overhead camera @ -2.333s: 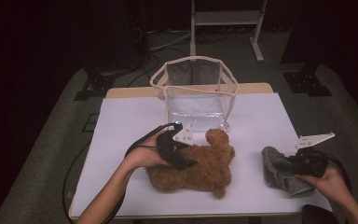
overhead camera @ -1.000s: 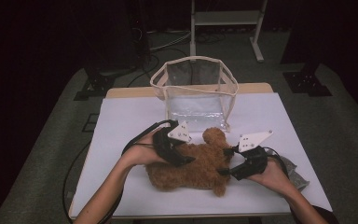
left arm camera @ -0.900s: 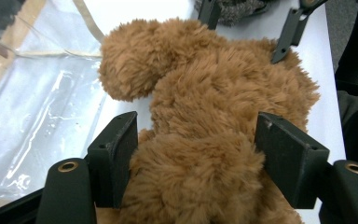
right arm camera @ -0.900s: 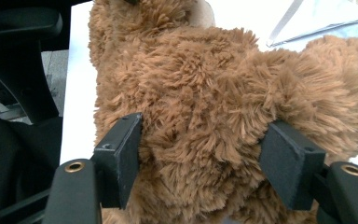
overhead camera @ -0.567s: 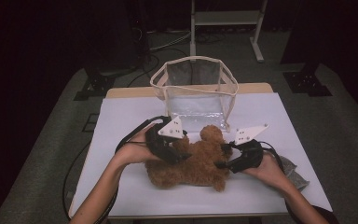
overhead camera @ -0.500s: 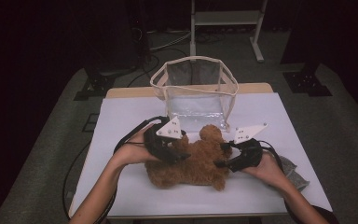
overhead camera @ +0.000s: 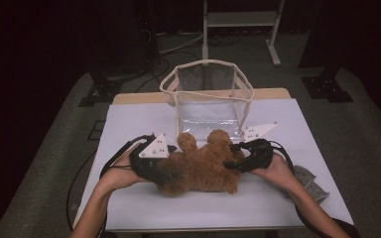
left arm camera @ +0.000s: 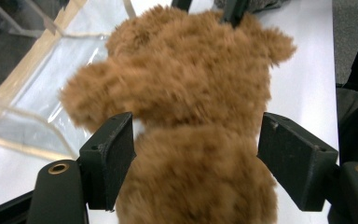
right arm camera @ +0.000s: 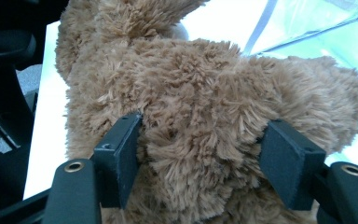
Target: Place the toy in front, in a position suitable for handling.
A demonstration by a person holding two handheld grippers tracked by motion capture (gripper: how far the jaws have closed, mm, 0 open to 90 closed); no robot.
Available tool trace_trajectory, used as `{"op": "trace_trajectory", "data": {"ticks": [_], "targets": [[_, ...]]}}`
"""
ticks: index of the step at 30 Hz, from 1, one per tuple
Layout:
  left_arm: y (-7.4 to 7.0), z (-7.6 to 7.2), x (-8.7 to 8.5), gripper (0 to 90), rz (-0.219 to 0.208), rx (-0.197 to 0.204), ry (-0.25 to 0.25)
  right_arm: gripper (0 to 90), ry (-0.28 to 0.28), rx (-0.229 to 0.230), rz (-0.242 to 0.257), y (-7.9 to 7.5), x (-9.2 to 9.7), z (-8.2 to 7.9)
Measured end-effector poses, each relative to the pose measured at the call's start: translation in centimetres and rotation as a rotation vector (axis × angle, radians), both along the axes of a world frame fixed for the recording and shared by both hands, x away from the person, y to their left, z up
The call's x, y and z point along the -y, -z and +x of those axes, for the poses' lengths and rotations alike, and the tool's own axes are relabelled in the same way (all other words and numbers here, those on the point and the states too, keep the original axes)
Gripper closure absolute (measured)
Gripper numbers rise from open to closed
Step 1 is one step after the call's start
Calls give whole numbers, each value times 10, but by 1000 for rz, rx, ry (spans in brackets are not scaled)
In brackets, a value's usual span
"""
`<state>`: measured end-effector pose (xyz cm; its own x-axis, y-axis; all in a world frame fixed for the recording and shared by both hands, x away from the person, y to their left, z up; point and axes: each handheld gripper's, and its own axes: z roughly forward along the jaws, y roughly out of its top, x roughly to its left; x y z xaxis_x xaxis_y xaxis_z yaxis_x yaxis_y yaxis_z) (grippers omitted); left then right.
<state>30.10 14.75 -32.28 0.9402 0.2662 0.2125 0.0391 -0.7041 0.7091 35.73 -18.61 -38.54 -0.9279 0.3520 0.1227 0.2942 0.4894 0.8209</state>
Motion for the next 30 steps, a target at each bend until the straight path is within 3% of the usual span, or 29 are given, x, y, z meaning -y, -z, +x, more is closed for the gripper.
{"op": "trace_trajectory", "data": {"ticks": [8, 13, 17, 24, 27, 30], "targets": [[25, -4, -19, 248, 31, -11, -70, 310, 15, -6, 19, -3, -2, 11], [38, 1, -18, 249, 43, 10, -93, 304, 5, 1, 29, -4, 0, 10], [40, 2, -17, 246, 32, 5, -84, 302, -11, 25, 40, -6, 16, 2], [42, 6, -20, 248, 16, 8, -104, 305, -30, -3, 64, 7, 45, -10], [42, 8, -20, 247, 11, 9, -111, 303, -68, 2, 47, 12, 38, -12], [42, 8, -21, 237, 17, 31, -115, 302, -115, 4, 14, 16, 19, -10]]}}
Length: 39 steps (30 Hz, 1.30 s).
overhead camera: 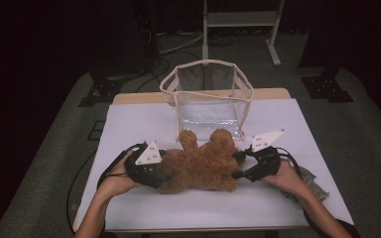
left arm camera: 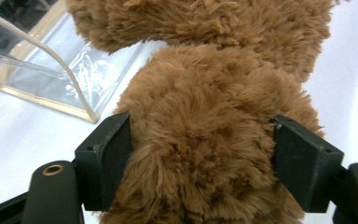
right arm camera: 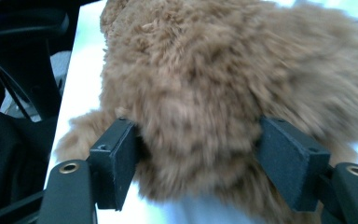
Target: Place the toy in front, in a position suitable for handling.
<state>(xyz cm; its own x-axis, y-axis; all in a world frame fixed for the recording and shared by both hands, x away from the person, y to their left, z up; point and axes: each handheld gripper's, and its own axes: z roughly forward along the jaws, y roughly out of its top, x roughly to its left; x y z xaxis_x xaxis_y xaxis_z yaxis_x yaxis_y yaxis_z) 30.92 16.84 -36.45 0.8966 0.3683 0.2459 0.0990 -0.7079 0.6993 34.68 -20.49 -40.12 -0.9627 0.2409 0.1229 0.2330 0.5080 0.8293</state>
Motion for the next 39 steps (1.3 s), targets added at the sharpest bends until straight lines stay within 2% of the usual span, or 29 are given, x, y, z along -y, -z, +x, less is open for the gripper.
{"op": "trace_trajectory", "data": {"ticks": [3, 5, 9, 10, 12, 14, 16, 19, 20, 22, 25, 27, 32, 35, 37, 39], "targets": [[-1, -3, -7, 225, -7, 31, -22, 320, -13, 5, -29, 3, -16, 5], [-2, -8, -14, 225, -33, 36, -31, 325, -7, 1, -27, 3, -19, 8], [0, -19, -28, 219, -43, 55, -44, 330, -5, -3, -32, 3, -22, 11], [0, -19, -28, 218, -43, 55, -44, 330, -5, -3, -32, 3, -22, 11], [6, -27, -39, 217, -52, 60, -61, 334, 1, 4, -42, 4, -22, 11], [12, -30, -46, 215, -45, 51, -70, 336, 4, 1, -43, 5, -22, 10], [17, -30, -50, 215, -61, 41, -71, 338, 6, 4, -40, 6, -21, 10], [26, -27, -46, 227, -93, 18, -73, 348, 6, -1, -29, 8, -22, 10], [26, -27, -46, 254, -93, 18, -73, 359, 5, -5, -25, 8, -22, 9], [36, -21, -39, 333, -123, -10, -62, 400, 3, -9, -11, 10, -22, 8], [37, -19, -35, 430, -155, -6, -48, 499, -8, -31, 11, 14, -23, 6], [35, -20, -33, 469, -158, -3, -42, 557, -15, -51, 21, 15, -22, 3], [30, -28, -27, 498, -156, -23, -11, 607, -54, -72, 30, 2, -22, -9], [30, -35, -25, 503, -170, -44, 4, 623, -54, -70, 4, -4, -21, -22], [30, -37, -25, 502, -171, -50, 14, 641, -62, -96, 16, -5, -18, -30], [30, -44, -22, 502, -181, -75, 46, 645, -68, -117, 22, -6, -14, -39]]}}
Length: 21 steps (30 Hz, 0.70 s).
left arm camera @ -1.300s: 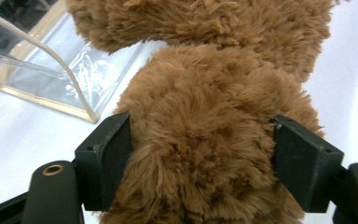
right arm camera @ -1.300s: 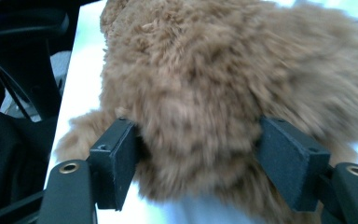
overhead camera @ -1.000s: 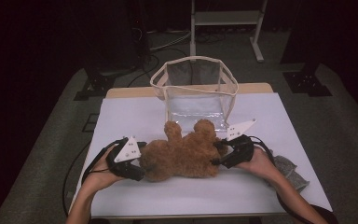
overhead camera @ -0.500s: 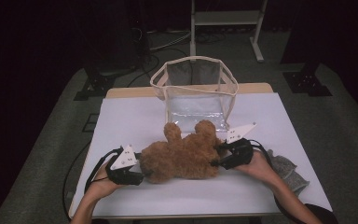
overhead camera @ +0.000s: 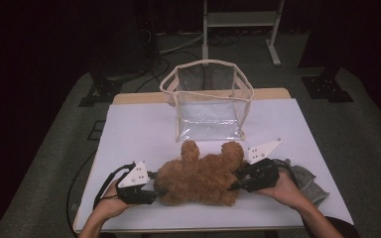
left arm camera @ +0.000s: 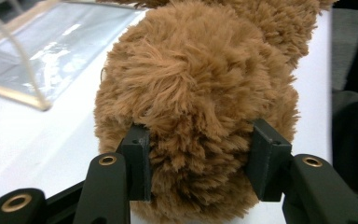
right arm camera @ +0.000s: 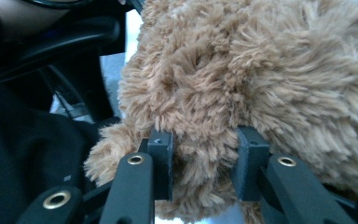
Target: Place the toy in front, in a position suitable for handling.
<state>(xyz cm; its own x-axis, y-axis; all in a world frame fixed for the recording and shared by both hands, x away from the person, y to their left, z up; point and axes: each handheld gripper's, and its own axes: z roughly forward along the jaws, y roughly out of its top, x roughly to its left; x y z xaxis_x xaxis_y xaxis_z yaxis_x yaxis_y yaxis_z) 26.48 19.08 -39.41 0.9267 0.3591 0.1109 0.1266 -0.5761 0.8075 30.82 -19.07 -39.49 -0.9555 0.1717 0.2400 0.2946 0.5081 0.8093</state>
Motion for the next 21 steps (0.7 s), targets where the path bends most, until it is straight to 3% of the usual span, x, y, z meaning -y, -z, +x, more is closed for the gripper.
{"op": "trace_trajectory", "data": {"ticks": [1, 3, 6, 9, 13, 16, 17, 19, 21], "targets": [[0, 0, 0, 501, 0, 0, 0, 645, 0, 0, 0, 0, 0, 0], [-2, -7, 4, 501, -1, -21, 44, 644, -8, -19, -9, -2, 8, -15], [-2, -8, 8, 485, 3, -16, 56, 641, 1, -23, -20, -2, 12, -21], [-4, 2, 11, 470, 0, 3, 29, 626, 32, -28, -22, 1, 19, -21], [-9, 26, 10, 420, 6, 18, -38, 508, 108, -4, -13, 1, 23, 1], [-10, 36, 8, 430, -1, 14, -72, 468, 129, 21, 7, -2, 25, 10], [-11, 45, 8, 450, 1, 21, -100, 442, 128, 65, 22, -10, 30, 15], [-11, 51, 10, 462, 15, 22, -111, 430, 116, 106, 48, -16, 37, 13], [-11, 55, 10, 460, 14, 19, -114, 397, 101, 160, 28, -19, 43, 9]]}}
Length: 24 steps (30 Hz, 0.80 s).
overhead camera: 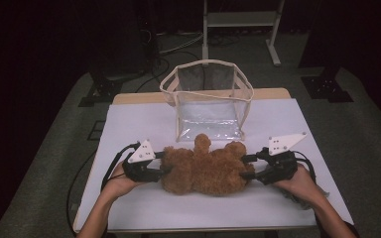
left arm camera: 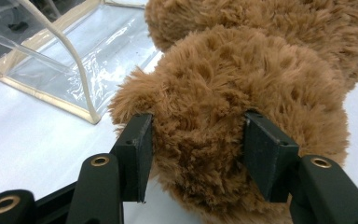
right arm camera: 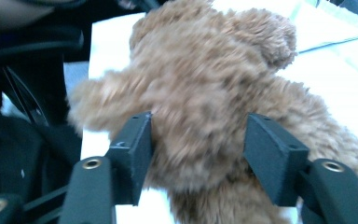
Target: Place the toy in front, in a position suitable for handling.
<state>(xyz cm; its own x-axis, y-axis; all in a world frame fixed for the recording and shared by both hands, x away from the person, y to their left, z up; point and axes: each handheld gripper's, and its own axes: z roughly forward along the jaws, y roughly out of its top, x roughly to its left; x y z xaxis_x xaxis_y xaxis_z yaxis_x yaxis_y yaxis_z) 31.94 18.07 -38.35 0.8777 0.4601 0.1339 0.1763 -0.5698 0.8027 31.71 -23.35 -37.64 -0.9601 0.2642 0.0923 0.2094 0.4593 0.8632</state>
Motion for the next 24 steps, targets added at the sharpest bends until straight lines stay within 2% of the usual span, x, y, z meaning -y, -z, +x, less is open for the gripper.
{"op": "trace_trajectory", "data": {"ticks": [2, 3, 4, 6, 7, 11, 12, 14, 15, 16, 19, 20, 21, 22, 24], "targets": [[1, 1, 0, 459, -7, -3, -5, 388, -5, 9, -6, 1, 2, -3], [1, 2, 0, 457, -13, -5, -12, 378, -36, 10, -8, 7, 1, -8], [2, 2, 0, 457, -15, -5, -11, 373, -41, 17, -20, 9, -1, -9], [0, 2, -1, 442, -6, 0, -6, 361, -33, 38, -79, 16, -11, -9], [-1, 1, -3, 429, -2, 16, -13, 366, -32, 47, -91, 19, -16, -8], [-6, -1, -14, 366, -33, 24, -23, 383, -3, 31, -67, 20, -21, 2], [-5, -4, -19, 348, -46, 10, -10, 387, -2, 17, -51, 18, -22, 10], [2, -7, -22, 311, -32, -10, 7, 386, -9, 12, -52, 18, -25, 15], [2, -7, -22, 286, -32, -10, 7, 386, -9, 12, -52, 18, -25, 15], [11, -8, -22, 275, -32, -29, 26, 387, -9, 12, -55, 18, -27, 19], [18, -8, -21, 229, -39, -41, 37, 387, -5, 5, -46, 19, -27, 22], [22, -8, -18, 229, -42, -50, 51, 388, 0, -2, -43, 20, -27, 24], [26, -8, -13, 226, -23, -53, 58, 418, 6, -25, -27, 22, -27, 27], [28, -7, -8, 243, -22, -55, 50, 432, 3, -34, -18, 24, -28, 29], [26, -6, -3, 351, -20, -56, 40, 490, 2, -70, 3, 26, -30, 31]]}}
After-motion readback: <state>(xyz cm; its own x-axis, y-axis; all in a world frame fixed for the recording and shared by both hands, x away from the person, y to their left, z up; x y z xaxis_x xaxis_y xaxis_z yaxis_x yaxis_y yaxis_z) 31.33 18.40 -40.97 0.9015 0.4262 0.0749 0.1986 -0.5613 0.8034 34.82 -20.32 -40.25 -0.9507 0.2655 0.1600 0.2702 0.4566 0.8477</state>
